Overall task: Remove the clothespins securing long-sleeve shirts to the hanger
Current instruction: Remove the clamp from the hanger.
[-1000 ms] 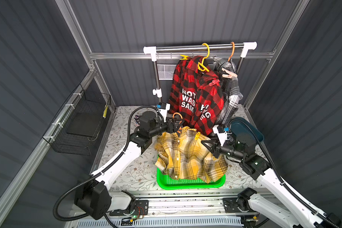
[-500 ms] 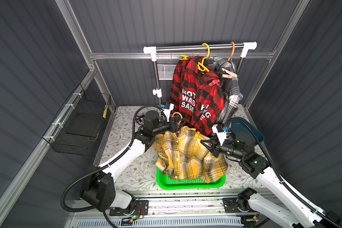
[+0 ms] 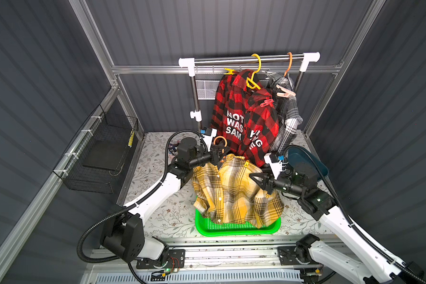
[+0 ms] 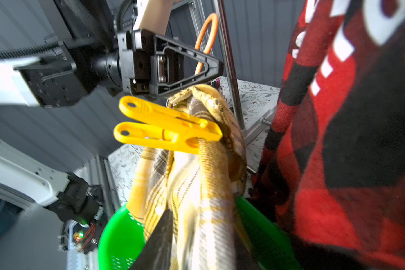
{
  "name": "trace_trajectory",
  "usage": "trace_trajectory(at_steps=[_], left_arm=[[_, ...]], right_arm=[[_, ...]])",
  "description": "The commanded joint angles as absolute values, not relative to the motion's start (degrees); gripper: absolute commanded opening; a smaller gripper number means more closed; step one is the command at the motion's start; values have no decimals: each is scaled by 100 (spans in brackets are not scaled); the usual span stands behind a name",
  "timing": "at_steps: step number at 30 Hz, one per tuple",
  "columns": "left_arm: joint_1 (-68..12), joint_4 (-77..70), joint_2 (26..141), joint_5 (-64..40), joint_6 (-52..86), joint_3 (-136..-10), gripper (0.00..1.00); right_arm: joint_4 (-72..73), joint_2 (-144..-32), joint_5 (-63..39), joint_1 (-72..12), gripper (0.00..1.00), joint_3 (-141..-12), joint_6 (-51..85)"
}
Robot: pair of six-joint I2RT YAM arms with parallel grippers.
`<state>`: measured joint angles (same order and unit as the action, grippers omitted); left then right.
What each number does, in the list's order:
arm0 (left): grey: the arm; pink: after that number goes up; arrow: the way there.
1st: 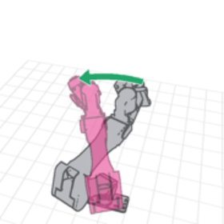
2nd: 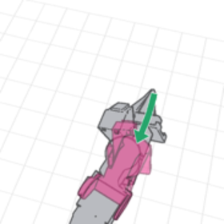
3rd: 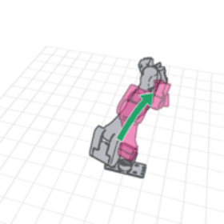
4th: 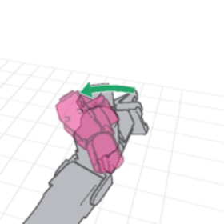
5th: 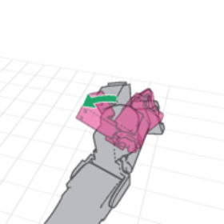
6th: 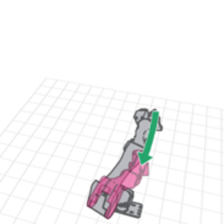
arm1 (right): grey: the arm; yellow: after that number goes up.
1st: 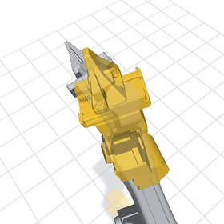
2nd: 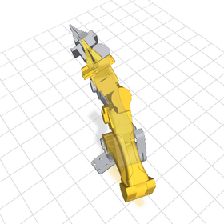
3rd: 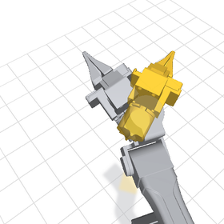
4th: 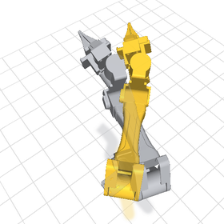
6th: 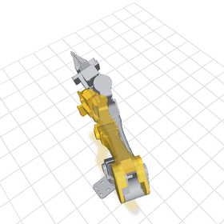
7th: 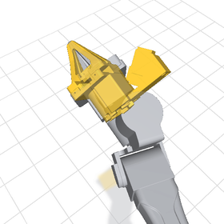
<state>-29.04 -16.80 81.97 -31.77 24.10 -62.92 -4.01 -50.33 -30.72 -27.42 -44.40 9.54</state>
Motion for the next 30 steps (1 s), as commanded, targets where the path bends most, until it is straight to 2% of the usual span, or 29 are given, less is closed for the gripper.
trace_trajectory(at_steps=[1, 5, 11, 18, 30], left_arm=[[-2800, -1901, 8127, -3143, 2248, -6223, 0], [-2760, -1520, 8016, -3129, 1776, -6242, 0], [-2699, -591, 8064, -3448, 1044, -6558, 0], [-2646, 152, 8206, -3745, 778, -6940, 0], [-2174, 1681, 8675, -5194, 213, -7885, 0]], right_arm=[[-624, -4925, -3050, -2765, 46, -4636, 763], [-899, -4679, -2714, -2766, 62, -4752, 537], [-1375, -4321, -2190, -2770, 77, -5013, 2], [-1730, -4527, -2324, -2796, 82, -5393, -525], [-1424, -4774, -2186, -3066, 86, -5422, -1087]])
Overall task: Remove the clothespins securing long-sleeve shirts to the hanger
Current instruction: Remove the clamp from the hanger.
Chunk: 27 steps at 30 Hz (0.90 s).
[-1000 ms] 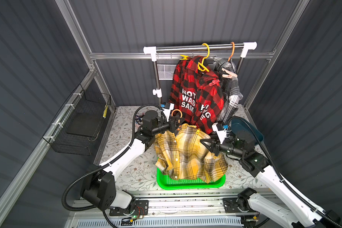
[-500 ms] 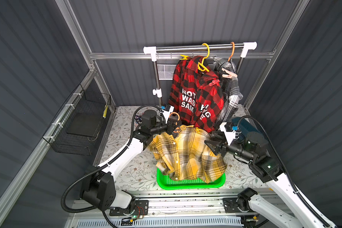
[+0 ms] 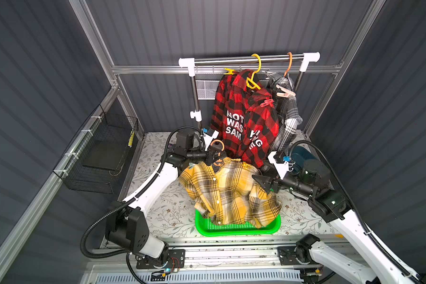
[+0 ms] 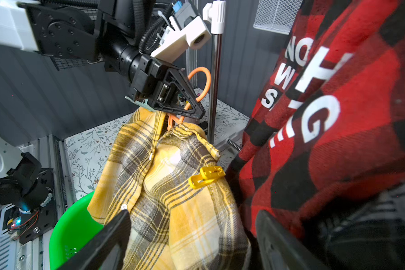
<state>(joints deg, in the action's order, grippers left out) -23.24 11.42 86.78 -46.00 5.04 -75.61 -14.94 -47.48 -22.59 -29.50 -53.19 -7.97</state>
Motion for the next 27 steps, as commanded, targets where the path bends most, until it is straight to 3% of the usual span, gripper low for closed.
trace_trajectory(at_steps=[1, 6, 13, 27], left_arm=[[-2130, 1741, 8690, -5241, 198, -7922, 0], [-2057, 2240, 8893, -5679, -16, -8311, 0], [-2048, 3075, 9157, -5945, -526, -8705, 0], [-2039, 3212, 9265, -6056, -554, -8767, 0]], right_arm=[[-1411, -4806, -2131, -3147, 86, -5429, -1150], [-1389, -5089, -1455, -3583, 87, -5492, -1424], [-954, -5320, -1405, -3595, 88, -5547, -1434], [-1033, -5905, -1864, -3659, 88, -5989, -1617]])
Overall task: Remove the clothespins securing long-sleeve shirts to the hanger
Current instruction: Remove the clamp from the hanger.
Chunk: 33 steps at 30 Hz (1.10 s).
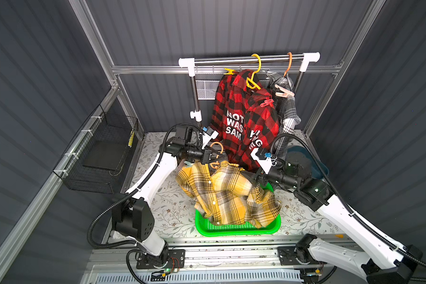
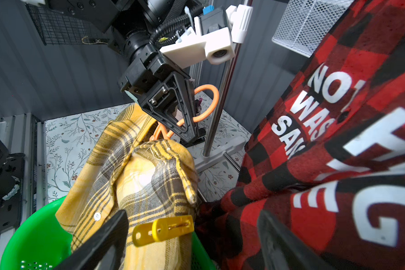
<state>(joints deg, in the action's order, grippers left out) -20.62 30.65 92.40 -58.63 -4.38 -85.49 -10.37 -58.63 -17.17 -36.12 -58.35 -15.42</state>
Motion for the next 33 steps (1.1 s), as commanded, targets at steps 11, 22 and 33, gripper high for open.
trace_trajectory(at_steps=[11, 22, 33], left_arm=[[-2039, 3241, 9316, -6056, -544, -8789, 0], [-2031, 3226, 9308, -6073, -543, -8798, 0], [-2030, 3231, 9321, -6014, -549, -8771, 0]], right_arm=[[-1114, -6170, -1517, -3833, 85, -6091, -1680], [-1193, -6280, -1353, -3929, 65, -6130, -1688], [-1281, -6282, -1253, -3981, 44, -6167, -1661]])
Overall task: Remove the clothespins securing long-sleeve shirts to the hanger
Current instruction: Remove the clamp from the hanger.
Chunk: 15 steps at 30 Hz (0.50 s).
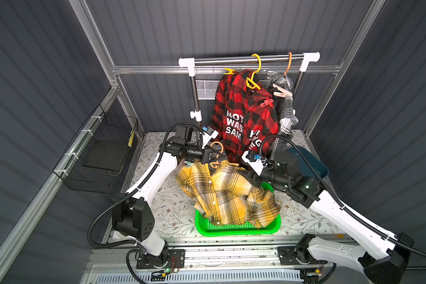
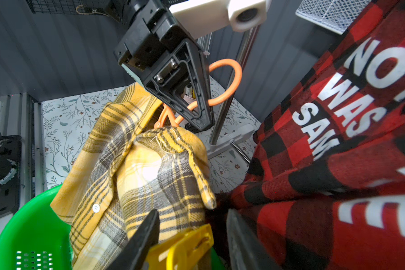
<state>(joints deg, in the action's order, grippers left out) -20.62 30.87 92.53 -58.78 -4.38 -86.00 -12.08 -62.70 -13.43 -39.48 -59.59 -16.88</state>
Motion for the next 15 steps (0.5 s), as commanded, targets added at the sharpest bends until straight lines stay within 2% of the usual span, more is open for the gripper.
trace_trajectory(at_steps=[1, 3, 10, 12, 13, 15], left_arm=[[-2030, 3242, 9318, -6008, -565, -8771, 0], [-2030, 3259, 9312, -5988, -588, -8771, 0], [-2013, 3293, 9325, -5869, -622, -8730, 0], [-2013, 3321, 9330, -5804, -649, -8715, 0], [-2013, 3314, 9326, -5779, -657, -8695, 0], [-2004, 3319, 9317, -5758, -686, -8653, 0]], right_arm=[[-1301, -6281, -1261, -3981, 42, -6178, -1666], [-1351, -6297, -1252, -3992, 35, -6218, -1670], [-1619, -6319, -1116, -4009, 23, -6425, -1598], [-1774, -6293, -1103, -4008, 13, -6557, -1537], [-1815, -6273, -1065, -4008, 2, -6609, -1479], [-1842, -6183, -1012, -4003, 0, -6653, -1379]])
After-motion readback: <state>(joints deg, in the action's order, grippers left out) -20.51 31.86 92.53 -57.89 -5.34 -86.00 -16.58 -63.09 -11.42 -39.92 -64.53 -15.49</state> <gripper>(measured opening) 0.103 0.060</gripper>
